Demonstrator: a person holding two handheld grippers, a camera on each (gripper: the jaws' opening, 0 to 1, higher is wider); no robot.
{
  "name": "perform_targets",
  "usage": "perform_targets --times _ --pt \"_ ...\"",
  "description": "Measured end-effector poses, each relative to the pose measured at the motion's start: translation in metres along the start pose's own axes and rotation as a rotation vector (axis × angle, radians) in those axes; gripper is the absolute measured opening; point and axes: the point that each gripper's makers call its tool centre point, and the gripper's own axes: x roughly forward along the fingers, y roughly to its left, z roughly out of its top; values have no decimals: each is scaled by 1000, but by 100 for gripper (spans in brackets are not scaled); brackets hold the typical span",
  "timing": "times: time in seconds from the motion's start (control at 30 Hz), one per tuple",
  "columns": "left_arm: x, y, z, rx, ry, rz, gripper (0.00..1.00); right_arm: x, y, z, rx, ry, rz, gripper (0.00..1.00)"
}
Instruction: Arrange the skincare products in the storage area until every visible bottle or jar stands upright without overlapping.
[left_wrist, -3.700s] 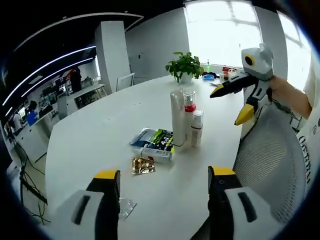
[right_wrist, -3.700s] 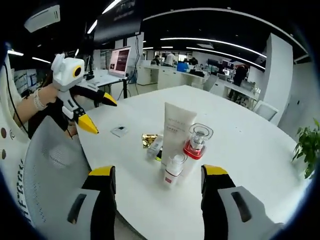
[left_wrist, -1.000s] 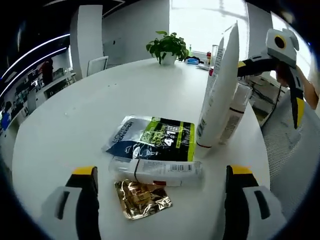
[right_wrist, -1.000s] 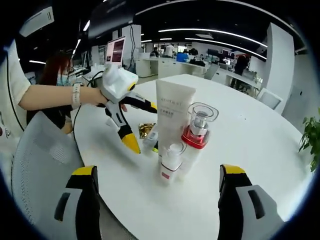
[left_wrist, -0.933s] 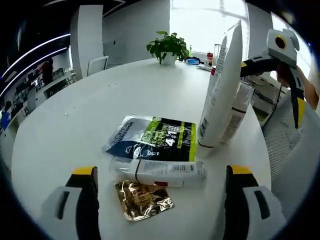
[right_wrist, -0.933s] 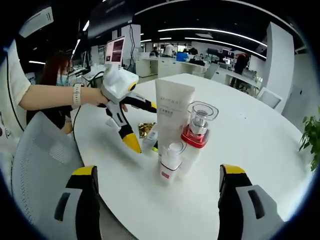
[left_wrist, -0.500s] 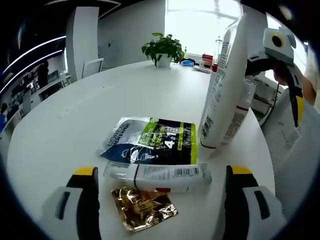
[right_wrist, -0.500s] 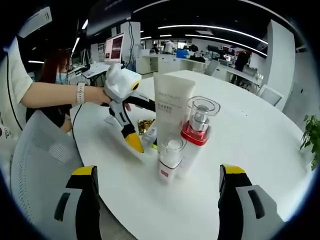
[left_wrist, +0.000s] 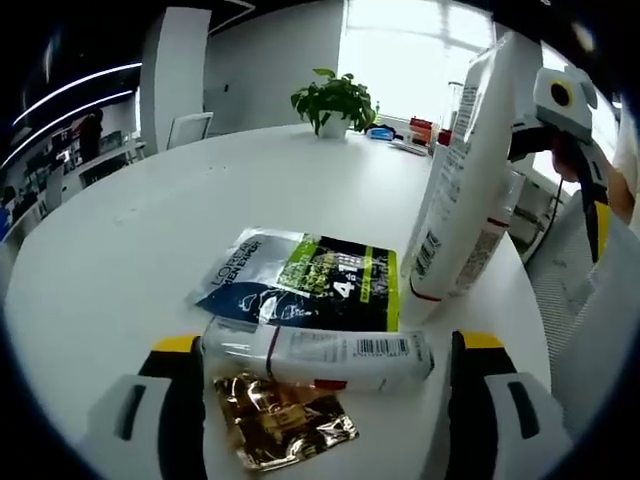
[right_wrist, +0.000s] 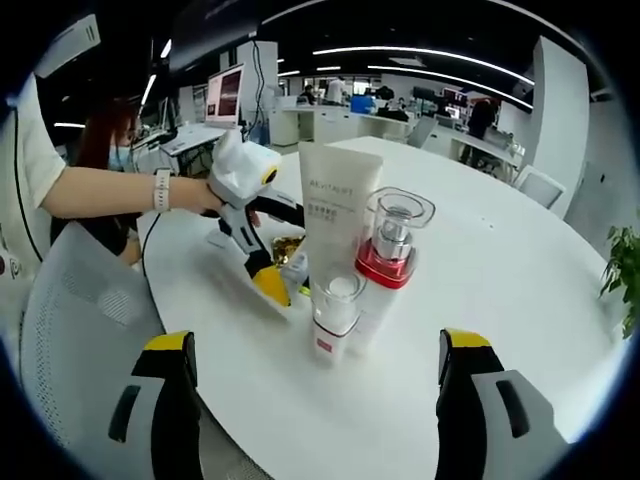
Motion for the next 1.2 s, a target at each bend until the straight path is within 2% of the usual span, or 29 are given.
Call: perform_targets --times 0.3,0.5,0.97,1.2 --pt "0 6 3 -8 -23 5 89 1 0 0 1 4 1 100" --pt "-2 4 0 24 -11 12 88 0 0 -1 5 1 2 100" --pt "-5 7 2 13 -22 50 87 0 8 -11 55 -8 19 100" --pt "-13 3 8 14 -51 60 87 5 15 -19 82 10 16 100"
